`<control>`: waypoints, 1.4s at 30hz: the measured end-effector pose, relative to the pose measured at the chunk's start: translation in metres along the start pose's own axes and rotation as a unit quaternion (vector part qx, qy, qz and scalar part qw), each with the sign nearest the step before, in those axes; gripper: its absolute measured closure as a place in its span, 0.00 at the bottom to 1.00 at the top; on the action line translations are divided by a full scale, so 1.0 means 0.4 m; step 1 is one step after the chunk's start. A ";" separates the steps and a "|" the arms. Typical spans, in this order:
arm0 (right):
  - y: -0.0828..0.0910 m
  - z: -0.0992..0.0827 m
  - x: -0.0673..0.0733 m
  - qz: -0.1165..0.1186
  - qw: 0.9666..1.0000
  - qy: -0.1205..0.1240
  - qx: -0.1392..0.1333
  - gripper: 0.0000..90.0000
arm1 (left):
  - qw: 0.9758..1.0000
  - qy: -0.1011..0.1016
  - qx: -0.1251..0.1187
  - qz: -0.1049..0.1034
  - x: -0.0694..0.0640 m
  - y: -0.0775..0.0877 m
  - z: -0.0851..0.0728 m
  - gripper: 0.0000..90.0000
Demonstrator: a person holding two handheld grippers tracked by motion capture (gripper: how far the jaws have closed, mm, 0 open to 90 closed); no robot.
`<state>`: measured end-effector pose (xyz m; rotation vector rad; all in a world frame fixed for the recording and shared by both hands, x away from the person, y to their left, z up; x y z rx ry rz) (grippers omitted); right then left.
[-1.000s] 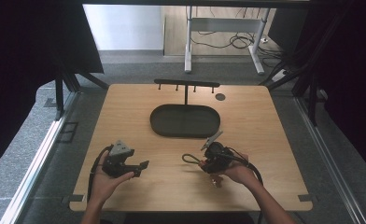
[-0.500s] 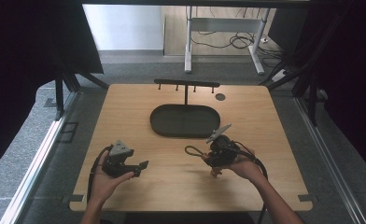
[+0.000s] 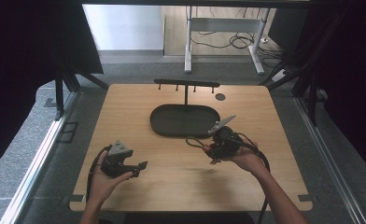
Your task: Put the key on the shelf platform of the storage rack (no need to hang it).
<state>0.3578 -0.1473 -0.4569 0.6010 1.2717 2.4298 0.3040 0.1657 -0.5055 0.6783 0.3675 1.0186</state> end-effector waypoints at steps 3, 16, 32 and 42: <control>0.006 0.004 -0.006 -0.002 1.000 -0.001 0.000 0.75 | 1.000 0.000 0.001 0.000 -0.001 0.000 0.000 0.28; 0.030 0.043 -0.035 -0.008 1.000 -0.002 -0.003 0.75 | 1.000 0.000 0.003 0.002 0.003 0.003 -0.001 0.28; 0.034 0.088 -0.071 -0.010 1.000 0.000 -0.003 0.75 | 1.000 0.000 0.002 0.001 -0.001 0.002 -0.001 0.28; 0.034 0.116 -0.092 -0.009 1.000 -0.003 -0.004 0.75 | 1.000 0.000 -0.004 0.001 0.003 0.012 0.002 0.28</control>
Point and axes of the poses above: each handheld gripper's, and its own axes: y roughly backward along the jaws, z roughly out of its top, x roughly to its left, the point moved 5 cm from there along -y, roughly forward along the jaws, and after that the axes turned 12 degrees about z, right-handed, at the moved point
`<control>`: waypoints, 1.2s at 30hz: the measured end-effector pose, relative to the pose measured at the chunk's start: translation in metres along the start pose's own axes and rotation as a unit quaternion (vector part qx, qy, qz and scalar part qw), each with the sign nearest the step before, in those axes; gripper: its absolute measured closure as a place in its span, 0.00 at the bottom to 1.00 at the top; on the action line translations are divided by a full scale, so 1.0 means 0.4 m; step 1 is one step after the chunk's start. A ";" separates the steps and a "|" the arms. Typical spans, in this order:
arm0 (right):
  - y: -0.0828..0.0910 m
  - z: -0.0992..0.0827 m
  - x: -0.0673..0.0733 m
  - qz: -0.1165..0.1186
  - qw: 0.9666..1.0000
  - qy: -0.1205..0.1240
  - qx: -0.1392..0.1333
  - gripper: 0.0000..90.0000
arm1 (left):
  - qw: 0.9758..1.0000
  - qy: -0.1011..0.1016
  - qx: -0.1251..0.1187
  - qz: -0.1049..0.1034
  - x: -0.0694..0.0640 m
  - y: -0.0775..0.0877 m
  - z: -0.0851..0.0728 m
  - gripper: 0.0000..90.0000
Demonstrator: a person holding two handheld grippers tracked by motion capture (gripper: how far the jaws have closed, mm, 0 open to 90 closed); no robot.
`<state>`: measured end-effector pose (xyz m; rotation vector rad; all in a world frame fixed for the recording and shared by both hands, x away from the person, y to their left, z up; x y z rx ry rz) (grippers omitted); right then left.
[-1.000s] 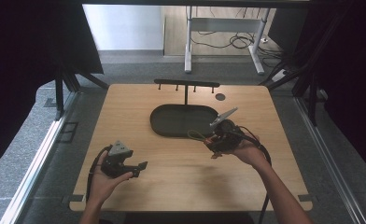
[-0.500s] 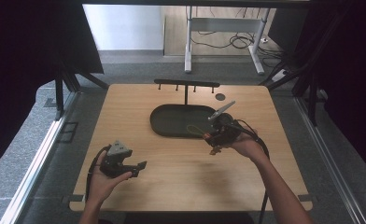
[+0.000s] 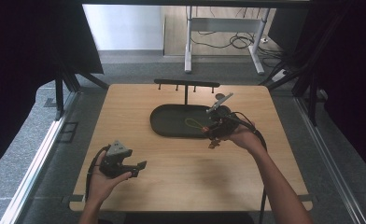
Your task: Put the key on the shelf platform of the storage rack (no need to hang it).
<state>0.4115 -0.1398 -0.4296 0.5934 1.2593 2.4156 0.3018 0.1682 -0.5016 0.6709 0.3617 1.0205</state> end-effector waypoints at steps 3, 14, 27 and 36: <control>-0.002 0.009 -0.008 0.000 1.000 0.000 0.003 0.75 | 1.000 -0.001 0.001 -0.001 -0.002 -0.002 0.000 0.28; -0.012 0.040 -0.024 0.005 1.000 0.012 0.002 0.75 | 1.000 -0.001 -0.017 -0.002 -0.009 0.008 0.009 0.30; -0.037 0.074 -0.054 0.004 1.000 0.010 -0.001 0.75 | 1.000 0.000 -0.015 -0.007 -0.008 0.009 0.008 0.30; -0.045 0.098 -0.077 0.003 1.000 0.007 -0.002 0.75 | 1.000 -0.003 -0.017 -0.016 -0.015 0.011 0.009 0.30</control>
Point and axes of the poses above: each handheld gripper's, and its own axes: y roughly backward along the jaws, z roughly out of its top, x roughly to its left, the point moved 5 cm from there along -y, roughly forward along the jaws, and after that the axes turned 12 degrees about z, right-handed, at the moved point
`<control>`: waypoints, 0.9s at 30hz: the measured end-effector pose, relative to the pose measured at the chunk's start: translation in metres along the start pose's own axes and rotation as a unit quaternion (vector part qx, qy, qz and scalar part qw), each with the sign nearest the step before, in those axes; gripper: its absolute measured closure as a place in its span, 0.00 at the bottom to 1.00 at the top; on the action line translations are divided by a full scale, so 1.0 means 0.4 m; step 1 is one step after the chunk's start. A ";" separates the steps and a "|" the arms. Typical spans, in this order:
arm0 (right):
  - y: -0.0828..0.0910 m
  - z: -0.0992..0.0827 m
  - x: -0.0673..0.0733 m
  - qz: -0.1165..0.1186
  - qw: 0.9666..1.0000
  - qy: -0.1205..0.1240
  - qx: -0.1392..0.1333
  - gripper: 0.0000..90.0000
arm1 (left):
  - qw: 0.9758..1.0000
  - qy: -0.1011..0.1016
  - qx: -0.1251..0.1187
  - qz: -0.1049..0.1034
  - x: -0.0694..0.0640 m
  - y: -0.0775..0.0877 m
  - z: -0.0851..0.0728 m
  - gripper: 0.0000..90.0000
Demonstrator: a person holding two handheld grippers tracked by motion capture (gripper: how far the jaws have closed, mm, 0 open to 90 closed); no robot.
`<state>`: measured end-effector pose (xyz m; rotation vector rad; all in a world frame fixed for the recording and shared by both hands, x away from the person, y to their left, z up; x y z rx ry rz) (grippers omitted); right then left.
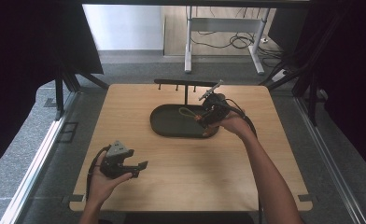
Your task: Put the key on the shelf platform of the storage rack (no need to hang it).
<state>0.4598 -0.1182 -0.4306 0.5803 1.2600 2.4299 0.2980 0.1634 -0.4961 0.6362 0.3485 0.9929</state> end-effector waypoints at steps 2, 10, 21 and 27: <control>-0.004 0.005 -0.005 -0.004 1.000 0.001 0.003 0.75 | 1.000 -0.001 -0.002 0.000 -0.001 0.004 0.002 0.30; -0.025 0.025 -0.028 -0.005 1.000 0.001 0.006 0.75 | 1.000 0.000 -0.003 -0.012 -0.005 0.005 0.002 0.30; -0.039 0.040 -0.071 -0.011 1.000 -0.013 -0.001 0.75 | 1.000 -0.003 -0.005 -0.018 -0.014 0.010 0.007 0.30; -0.051 0.035 -0.099 -0.019 1.000 -0.022 -0.001 0.75 | 1.000 -0.007 -0.003 -0.018 -0.018 0.011 0.007 0.30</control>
Point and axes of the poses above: each handheld gripper's, and its own axes: y roughly backward along the jaws, z roughly out of its top, x roughly to its left, the point moved 5 cm from there along -y, roughly forward along the jaws, and after that the axes turned 12 degrees about z, right-handed, at the moved point
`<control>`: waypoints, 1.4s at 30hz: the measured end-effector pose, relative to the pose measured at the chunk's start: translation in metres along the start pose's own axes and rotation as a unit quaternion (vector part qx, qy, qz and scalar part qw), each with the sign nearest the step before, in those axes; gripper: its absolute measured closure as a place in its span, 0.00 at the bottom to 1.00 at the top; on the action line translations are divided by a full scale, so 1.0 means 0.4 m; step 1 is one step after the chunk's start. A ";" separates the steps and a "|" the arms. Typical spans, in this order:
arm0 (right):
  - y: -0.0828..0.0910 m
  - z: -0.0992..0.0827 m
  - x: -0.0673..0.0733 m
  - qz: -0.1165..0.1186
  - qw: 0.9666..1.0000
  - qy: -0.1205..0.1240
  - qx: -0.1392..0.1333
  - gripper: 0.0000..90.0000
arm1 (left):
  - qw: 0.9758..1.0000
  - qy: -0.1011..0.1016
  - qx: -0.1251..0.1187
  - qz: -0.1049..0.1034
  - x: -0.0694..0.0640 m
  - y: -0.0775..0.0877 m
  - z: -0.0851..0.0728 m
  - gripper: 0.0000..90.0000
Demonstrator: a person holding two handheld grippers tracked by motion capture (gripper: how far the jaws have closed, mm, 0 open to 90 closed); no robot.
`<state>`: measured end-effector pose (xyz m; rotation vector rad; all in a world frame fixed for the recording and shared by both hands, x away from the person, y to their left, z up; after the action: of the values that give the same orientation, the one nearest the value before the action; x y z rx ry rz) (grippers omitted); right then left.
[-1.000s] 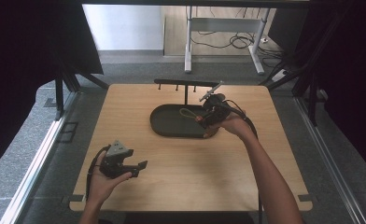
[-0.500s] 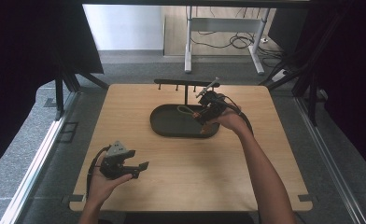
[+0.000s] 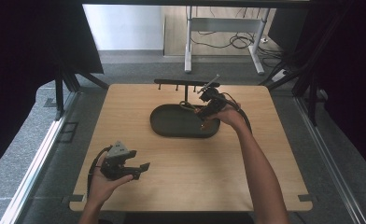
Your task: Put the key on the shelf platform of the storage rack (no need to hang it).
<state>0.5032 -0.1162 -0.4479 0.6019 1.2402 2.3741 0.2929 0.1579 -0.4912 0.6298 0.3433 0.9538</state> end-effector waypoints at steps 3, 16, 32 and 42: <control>-0.012 -0.005 -0.016 -0.001 1.000 -0.003 -0.002 0.75 | 1.000 0.001 0.000 -0.002 0.000 0.000 0.000 0.29; -0.062 -0.021 -0.041 -0.009 1.000 -0.003 -0.009 0.75 | 1.000 -0.002 0.007 -0.002 0.001 -0.005 -0.004 0.29; -0.129 -0.037 -0.039 -0.003 1.000 -0.007 0.010 0.74 | 1.000 -0.006 0.008 -0.004 -0.005 -0.006 -0.003 0.29; -0.158 -0.051 -0.033 -0.013 0.999 0.008 0.031 0.71 | 1.000 -0.006 0.009 -0.003 -0.004 -0.008 -0.004 0.28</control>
<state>0.5121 -0.1031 -0.5138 0.5832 1.3255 2.3297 0.2932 0.1558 -0.4943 0.6506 0.3438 0.9420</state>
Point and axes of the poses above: each handheld gripper's, and its own axes: y roughly backward along the jaws, z roughly out of its top, x roughly to its left, the point moved 5 cm from there along -y, roughly forward along the jaws, and after that the axes turned 12 degrees about z, right-handed, at the moved point
